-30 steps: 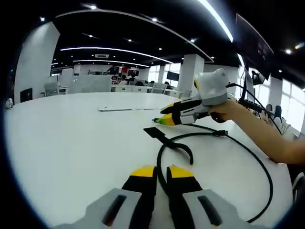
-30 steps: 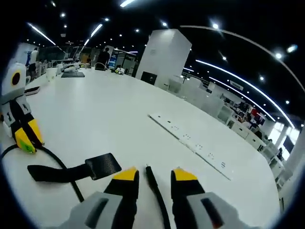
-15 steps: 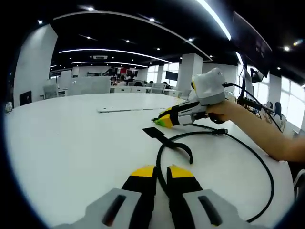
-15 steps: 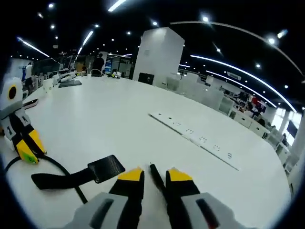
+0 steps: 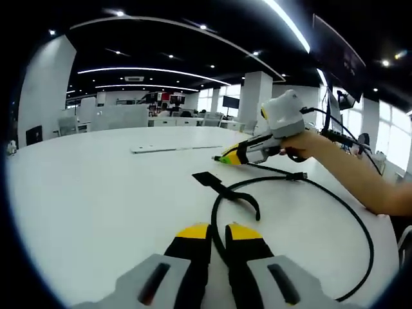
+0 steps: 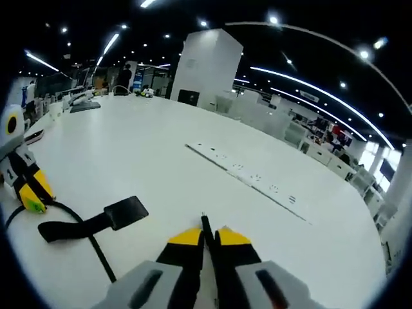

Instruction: Find the charging cable on the desk, coil it up and secure with Velcro.

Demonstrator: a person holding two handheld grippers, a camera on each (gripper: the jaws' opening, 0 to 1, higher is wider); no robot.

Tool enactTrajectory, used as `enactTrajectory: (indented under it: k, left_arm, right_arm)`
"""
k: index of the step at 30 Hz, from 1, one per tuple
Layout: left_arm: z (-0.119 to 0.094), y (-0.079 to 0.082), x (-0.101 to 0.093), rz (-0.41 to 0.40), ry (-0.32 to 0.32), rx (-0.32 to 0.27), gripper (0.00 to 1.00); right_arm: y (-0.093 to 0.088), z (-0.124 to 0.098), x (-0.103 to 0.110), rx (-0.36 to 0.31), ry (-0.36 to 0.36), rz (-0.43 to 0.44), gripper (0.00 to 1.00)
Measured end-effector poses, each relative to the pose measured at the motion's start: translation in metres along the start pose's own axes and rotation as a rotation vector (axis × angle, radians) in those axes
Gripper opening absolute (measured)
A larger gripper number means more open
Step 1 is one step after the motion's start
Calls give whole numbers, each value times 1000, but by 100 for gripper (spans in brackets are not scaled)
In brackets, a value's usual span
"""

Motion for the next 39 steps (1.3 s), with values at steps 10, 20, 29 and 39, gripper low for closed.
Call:
enactTrajectory:
  k: [10, 20, 29, 39]
  left_arm:
    - [-1, 1, 1, 0, 0, 0, 10]
    - [-1, 1, 1, 1, 0, 0, 10]
    - [-1, 1, 0, 1, 0, 1, 10]
    - [0, 0, -1, 6, -1, 2, 10]
  right_arm:
    - [2, -34, -62, -10, -111, 164, 8]
    - [43, -67, -62, -123, -186, 88, 8]
    - [73, -62, -9, -216, -143, -35, 8]
    - [73, -36, 58, -233, -8, -204, 8]
Point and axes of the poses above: the point that each gripper's makers call its tool centre point, and the gripper's own axes: z roughly forward along the fingers, x roughly to its left, y roughly out of its top, the point moved 9 cm from there along -z, roughly backward along the fingers, and after that the axes turned 11 degrees about -y, right-handed, at the moved point
